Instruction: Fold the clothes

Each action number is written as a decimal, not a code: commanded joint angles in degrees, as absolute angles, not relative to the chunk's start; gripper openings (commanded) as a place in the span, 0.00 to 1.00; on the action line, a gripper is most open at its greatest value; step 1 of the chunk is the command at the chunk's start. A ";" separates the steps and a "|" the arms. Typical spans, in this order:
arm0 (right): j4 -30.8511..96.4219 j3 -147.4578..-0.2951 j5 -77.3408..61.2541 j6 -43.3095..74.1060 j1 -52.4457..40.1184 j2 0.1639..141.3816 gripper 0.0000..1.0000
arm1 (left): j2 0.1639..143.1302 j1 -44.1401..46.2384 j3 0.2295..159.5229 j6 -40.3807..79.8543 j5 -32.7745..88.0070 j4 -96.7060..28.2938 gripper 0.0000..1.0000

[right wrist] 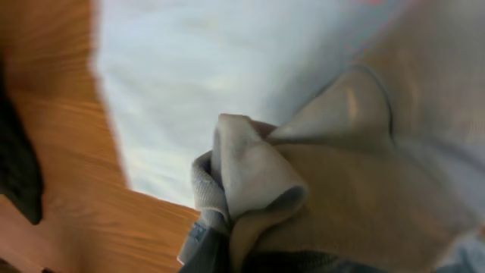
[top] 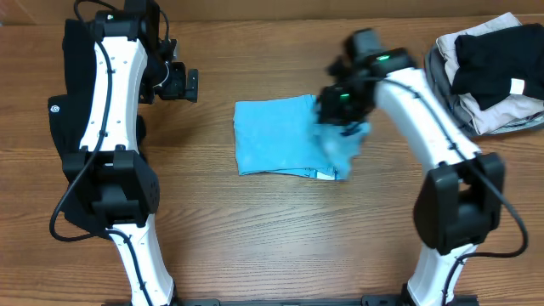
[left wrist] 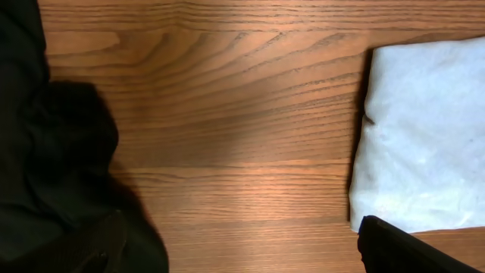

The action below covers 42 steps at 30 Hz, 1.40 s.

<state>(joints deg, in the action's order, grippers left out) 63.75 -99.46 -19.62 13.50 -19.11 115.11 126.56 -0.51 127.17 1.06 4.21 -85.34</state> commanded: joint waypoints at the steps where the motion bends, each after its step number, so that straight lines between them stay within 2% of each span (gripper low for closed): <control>1: 60.60 -100.99 -16.51 20.08 -25.34 113.27 0.04 | 125.89 -0.73 128.38 -0.01 4.05 -85.27 1.00; 5: 55.18 -100.95 -11.51 22.63 -31.42 114.96 0.04 | 125.89 -0.73 128.38 -0.01 4.08 -85.27 1.00; 10: 51.62 -100.95 -10.09 22.81 -34.46 118.52 0.08 | 125.89 -0.73 128.35 -0.01 4.08 -85.34 1.00; 12: 51.57 -100.95 -10.20 22.79 -34.57 119.66 0.16 | 125.89 -0.73 128.35 -0.01 4.08 -85.34 1.00; 16: 51.40 -101.10 -13.15 19.38 -34.57 119.81 0.52 | 125.89 -0.73 128.35 -0.01 4.10 -85.23 1.00; 18: 51.77 -101.78 -15.55 17.61 -34.54 119.70 0.58 | 125.89 -0.73 128.35 -0.01 4.10 -85.19 1.00; 25: 59.35 -109.73 -16.60 14.83 -34.26 118.24 0.62 | 125.89 -0.73 128.35 -0.01 4.10 -85.08 1.00; 28: 63.90 -113.93 -9.98 18.31 -33.10 117.34 0.63 | 125.89 -0.73 128.35 -0.01 4.10 -85.08 1.00; 30: 66.85 -115.28 -5.17 21.63 -31.18 117.03 0.70 | 125.89 -0.73 128.35 -0.01 4.10 -85.08 1.00; 36: 70.41 -113.06 -5.78 25.80 -24.86 118.30 0.71 | 125.89 -0.73 128.35 -0.01 4.10 -85.08 1.00; 42: 64.88 -106.19 -9.32 25.32 -23.16 119.07 0.71 | 125.89 -0.73 128.35 -0.01 4.10 -85.01 1.00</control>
<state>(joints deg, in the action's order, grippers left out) 66.57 -109.43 -7.38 24.49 -22.13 118.72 126.56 -0.51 127.17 1.04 4.21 -85.12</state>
